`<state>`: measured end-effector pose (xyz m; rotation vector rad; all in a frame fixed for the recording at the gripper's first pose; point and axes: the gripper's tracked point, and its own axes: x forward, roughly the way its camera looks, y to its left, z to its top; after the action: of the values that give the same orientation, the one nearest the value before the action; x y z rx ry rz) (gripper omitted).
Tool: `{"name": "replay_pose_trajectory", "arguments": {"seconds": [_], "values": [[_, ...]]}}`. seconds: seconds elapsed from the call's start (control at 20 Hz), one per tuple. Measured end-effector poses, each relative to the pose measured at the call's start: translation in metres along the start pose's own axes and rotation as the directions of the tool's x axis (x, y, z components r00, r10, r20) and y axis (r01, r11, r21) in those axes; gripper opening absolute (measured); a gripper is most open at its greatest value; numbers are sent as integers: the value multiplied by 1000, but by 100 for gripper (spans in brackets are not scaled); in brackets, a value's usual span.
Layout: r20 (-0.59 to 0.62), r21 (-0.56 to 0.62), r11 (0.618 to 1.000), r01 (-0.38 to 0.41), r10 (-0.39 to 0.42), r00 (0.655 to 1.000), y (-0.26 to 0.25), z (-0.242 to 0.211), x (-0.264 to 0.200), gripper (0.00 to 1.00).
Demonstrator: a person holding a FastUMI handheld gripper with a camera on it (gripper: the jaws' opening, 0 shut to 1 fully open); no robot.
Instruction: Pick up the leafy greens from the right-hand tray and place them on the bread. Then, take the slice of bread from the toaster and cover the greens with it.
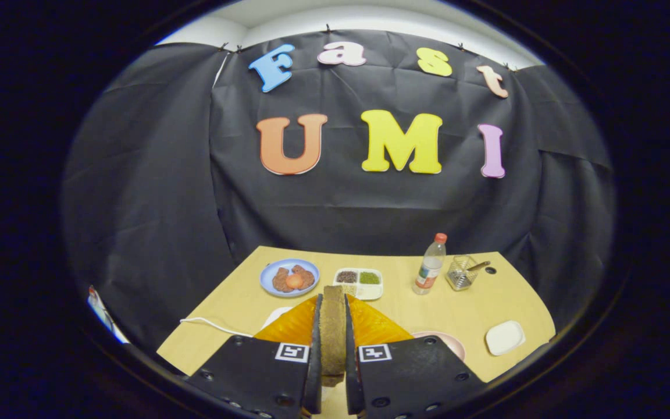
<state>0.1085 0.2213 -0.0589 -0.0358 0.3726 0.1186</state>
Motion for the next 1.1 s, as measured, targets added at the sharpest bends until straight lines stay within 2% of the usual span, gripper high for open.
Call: {"name": "replay_pose_trajectory", "arguments": {"seconds": [0.3, 0.65, 0.9, 1.1], "values": [[33, 12, 998, 54, -54, 998, -56, 5, -15, 16], [-51, 64, 992, 111, -107, 993, -115, -53, 24, 16], [-126, 127, 985, 118, -102, 987, -139, -104, 66, 17], [-160, 268, 960, 84, -41, 986, -150, -130, 87, 17]]}}
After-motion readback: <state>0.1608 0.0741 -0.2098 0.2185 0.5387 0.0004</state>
